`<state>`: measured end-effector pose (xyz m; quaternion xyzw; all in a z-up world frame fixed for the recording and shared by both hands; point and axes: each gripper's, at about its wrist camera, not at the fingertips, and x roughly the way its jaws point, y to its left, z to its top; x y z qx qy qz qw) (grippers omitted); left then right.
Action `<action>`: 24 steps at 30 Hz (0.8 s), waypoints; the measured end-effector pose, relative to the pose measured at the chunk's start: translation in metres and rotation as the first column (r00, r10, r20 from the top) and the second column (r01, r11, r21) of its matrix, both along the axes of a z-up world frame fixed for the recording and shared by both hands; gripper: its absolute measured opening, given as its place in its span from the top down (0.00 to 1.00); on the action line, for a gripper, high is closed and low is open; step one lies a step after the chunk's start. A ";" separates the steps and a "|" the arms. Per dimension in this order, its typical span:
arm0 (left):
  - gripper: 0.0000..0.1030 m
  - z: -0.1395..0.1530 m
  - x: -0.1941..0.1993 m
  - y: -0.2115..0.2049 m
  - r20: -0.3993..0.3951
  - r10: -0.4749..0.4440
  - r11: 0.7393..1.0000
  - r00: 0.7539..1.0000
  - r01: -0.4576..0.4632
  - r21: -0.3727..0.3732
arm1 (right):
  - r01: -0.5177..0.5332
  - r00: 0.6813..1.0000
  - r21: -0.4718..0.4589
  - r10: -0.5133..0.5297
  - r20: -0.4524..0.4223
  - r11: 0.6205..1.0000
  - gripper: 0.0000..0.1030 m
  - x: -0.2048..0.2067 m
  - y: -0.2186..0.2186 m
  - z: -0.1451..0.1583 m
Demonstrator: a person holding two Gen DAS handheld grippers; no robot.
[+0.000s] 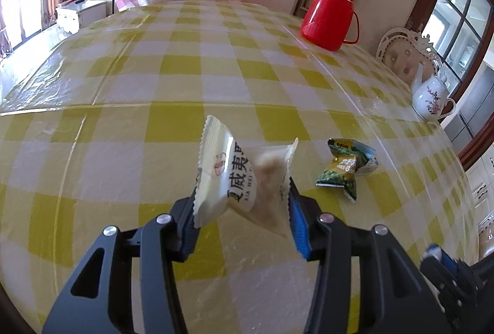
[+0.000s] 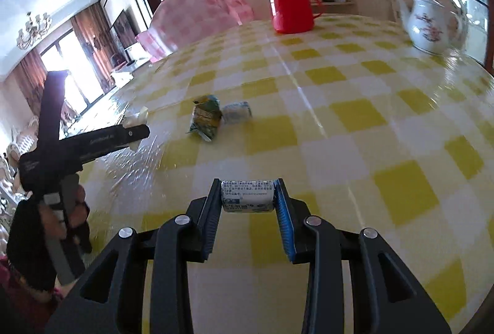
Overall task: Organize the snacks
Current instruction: 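Grasp the small white candy bar with the right tool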
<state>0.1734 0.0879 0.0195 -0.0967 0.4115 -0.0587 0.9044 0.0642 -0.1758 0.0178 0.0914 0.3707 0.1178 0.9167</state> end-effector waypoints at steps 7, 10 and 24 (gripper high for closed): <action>0.52 0.002 -0.002 -0.003 0.020 -0.002 1.000 1.000 0.002 -0.002 | 0.059 0.998 0.033 -0.059 0.001 0.998 0.67 -0.016 -0.010 0.007; 0.52 0.004 -0.006 -0.003 0.029 0.013 1.000 0.999 -0.013 0.002 | 0.061 0.998 0.037 -0.062 0.008 0.997 0.67 -0.017 -0.012 0.011; 0.52 0.017 -0.096 -0.032 0.116 0.025 1.000 0.993 -0.026 0.003 | 0.007 0.999 0.020 -0.008 0.042 1.000 0.67 -0.030 0.006 0.016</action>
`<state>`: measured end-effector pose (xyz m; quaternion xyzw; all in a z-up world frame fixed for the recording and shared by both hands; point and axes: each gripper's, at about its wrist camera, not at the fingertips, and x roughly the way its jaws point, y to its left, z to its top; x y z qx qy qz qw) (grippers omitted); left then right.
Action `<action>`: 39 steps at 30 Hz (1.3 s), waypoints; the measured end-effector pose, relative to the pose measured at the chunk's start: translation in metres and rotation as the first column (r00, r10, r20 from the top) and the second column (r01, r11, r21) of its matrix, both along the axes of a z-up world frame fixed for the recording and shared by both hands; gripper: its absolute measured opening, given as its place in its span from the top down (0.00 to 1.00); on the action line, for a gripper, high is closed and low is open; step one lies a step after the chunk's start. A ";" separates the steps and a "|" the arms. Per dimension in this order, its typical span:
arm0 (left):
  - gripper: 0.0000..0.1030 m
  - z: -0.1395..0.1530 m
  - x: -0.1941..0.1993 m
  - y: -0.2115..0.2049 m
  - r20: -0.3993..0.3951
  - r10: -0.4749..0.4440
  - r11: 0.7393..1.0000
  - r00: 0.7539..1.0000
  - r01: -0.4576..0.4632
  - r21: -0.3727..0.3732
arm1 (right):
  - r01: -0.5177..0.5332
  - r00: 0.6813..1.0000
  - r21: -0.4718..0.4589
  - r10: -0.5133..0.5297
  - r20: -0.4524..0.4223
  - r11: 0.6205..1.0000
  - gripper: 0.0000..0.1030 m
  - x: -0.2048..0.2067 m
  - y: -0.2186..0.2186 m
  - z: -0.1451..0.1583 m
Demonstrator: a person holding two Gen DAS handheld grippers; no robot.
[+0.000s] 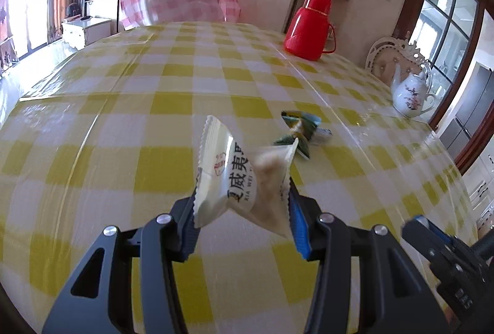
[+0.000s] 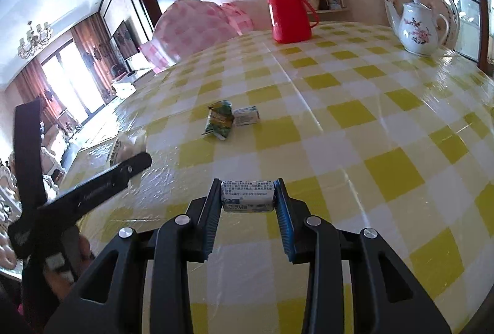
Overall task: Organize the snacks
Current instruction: 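Grasp the small white candy bar with the right tool, then carry both held snacks to the bin and open both tools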
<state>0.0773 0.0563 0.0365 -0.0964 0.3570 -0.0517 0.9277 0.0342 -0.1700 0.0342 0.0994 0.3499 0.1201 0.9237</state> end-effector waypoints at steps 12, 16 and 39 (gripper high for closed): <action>0.52 0.010 -0.090 0.000 0.069 0.015 1.000 0.998 -0.016 0.005 | -0.034 0.999 0.072 0.032 0.035 0.997 0.67 -0.054 0.001 0.006; 0.52 0.015 -0.118 0.000 0.085 0.007 0.999 0.996 -0.011 0.047 | -0.035 0.999 0.105 0.031 0.040 0.994 0.67 -0.074 -0.001 0.008; 0.52 0.036 -0.266 0.123 0.139 0.136 0.980 0.981 -0.154 0.127 | -0.326 0.943 0.042 0.321 0.090 0.945 0.67 -0.190 0.118 0.029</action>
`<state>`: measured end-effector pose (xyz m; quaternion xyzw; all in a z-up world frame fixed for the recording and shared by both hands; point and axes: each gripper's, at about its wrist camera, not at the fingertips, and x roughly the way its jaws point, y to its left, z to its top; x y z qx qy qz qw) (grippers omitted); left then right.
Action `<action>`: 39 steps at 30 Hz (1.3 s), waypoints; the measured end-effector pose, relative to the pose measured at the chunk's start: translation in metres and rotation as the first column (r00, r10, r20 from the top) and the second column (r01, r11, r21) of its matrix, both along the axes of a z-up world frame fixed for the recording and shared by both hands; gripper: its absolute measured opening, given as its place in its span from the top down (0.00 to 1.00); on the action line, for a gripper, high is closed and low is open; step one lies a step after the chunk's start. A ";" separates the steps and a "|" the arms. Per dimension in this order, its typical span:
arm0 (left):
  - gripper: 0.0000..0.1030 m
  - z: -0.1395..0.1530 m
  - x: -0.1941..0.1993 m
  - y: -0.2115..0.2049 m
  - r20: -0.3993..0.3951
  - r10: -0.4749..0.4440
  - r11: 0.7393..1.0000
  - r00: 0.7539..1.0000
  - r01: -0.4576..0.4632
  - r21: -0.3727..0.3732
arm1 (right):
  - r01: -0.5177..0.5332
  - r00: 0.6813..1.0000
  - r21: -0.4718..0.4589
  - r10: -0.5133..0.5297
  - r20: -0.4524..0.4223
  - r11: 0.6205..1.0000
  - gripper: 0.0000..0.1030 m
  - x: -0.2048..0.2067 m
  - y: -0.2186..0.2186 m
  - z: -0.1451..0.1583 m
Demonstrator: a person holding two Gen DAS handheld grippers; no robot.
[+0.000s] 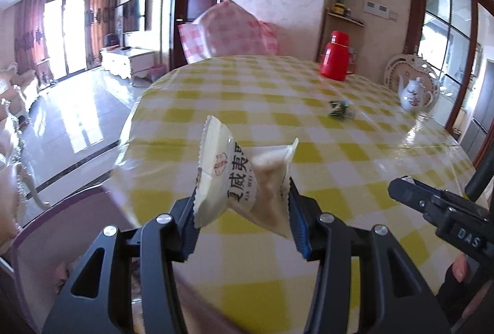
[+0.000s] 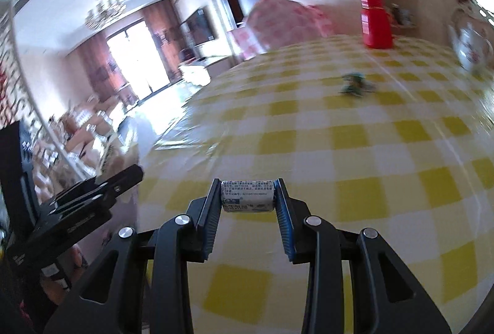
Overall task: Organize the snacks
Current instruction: 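Carry both held snacks to the bin and open both tools, then move both open tools back over the last snacks on the table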
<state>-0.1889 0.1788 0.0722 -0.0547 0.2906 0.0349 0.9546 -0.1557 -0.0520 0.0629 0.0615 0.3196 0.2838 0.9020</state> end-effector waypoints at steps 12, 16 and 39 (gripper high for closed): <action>0.51 -0.016 -0.030 0.079 -0.055 0.141 0.989 0.988 -0.139 0.043 | -0.258 0.965 -0.116 0.262 0.025 0.959 0.67 -0.061 0.113 0.002; 0.51 -0.017 -0.040 0.103 -0.064 0.197 0.979 0.978 -0.193 0.061 | -0.337 0.938 -0.149 0.345 0.031 0.930 0.67 -0.082 0.144 -0.001; 0.11 -0.001 -0.061 0.140 -0.006 0.372 0.923 0.928 -0.370 0.109 | -0.471 0.882 -0.061 0.470 -0.021 0.880 0.38 -0.094 0.167 -0.011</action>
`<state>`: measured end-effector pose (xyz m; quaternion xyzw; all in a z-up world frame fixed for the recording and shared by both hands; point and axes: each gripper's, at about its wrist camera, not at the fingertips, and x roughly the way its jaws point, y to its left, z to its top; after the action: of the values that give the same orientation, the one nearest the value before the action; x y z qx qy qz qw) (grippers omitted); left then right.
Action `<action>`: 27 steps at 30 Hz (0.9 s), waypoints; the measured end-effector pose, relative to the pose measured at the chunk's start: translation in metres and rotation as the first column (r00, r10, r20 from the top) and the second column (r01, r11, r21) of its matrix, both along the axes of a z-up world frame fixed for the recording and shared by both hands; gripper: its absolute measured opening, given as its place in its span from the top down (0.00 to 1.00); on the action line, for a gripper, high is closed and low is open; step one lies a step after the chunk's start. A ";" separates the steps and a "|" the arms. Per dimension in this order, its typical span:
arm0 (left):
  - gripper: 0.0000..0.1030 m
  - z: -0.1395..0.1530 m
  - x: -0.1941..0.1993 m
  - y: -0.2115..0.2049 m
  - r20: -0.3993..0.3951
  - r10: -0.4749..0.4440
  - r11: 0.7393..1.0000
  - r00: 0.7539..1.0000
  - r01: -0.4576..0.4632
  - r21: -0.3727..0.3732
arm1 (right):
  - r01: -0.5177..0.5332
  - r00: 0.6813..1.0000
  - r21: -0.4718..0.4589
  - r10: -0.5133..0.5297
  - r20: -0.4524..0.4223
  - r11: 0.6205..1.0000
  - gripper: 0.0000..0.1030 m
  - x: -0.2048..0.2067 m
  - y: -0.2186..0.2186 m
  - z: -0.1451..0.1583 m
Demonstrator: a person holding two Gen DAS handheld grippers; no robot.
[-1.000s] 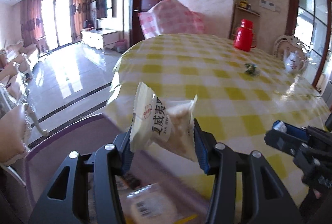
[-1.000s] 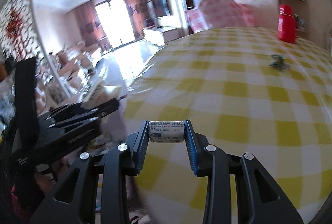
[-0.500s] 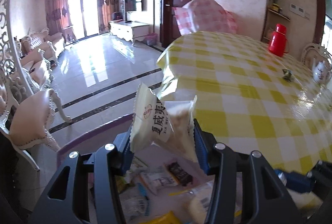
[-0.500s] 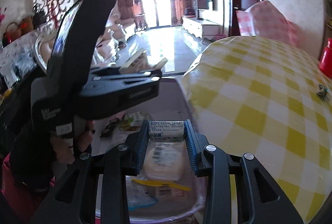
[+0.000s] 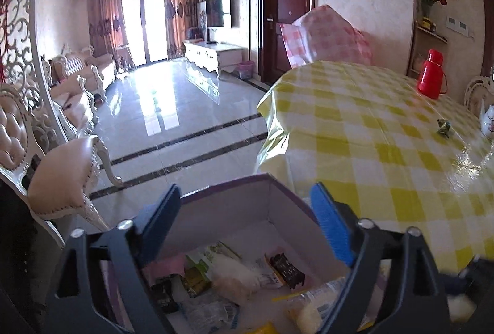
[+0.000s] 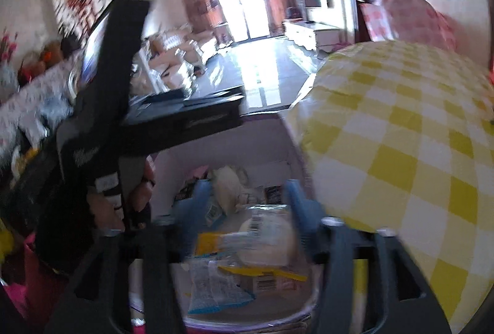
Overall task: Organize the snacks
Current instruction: 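Move both open tools back over the last snacks on the table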
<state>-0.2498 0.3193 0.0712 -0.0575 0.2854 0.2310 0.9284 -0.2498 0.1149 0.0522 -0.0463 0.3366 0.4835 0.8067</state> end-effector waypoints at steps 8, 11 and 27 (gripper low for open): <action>0.08 0.008 0.007 -0.028 0.018 -0.028 0.998 0.999 0.027 0.060 | 0.157 0.986 0.110 -0.149 -0.079 0.981 0.22 0.042 -0.062 0.011; 0.04 0.013 0.006 -0.044 0.049 -0.042 0.997 0.998 0.038 0.072 | 0.233 0.970 0.161 -0.218 -0.103 0.959 0.17 0.055 -0.092 0.016; 0.02 0.038 0.142 -0.205 0.123 -0.330 0.923 0.936 0.347 -0.168 | 0.608 0.791 0.226 -0.554 -0.259 0.761 0.15 0.147 -0.293 0.005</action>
<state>-0.1081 0.1141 0.1088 -0.1051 0.2681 0.0364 0.9570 -0.1024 -0.1777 0.0575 0.2256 0.3276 0.2557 0.8812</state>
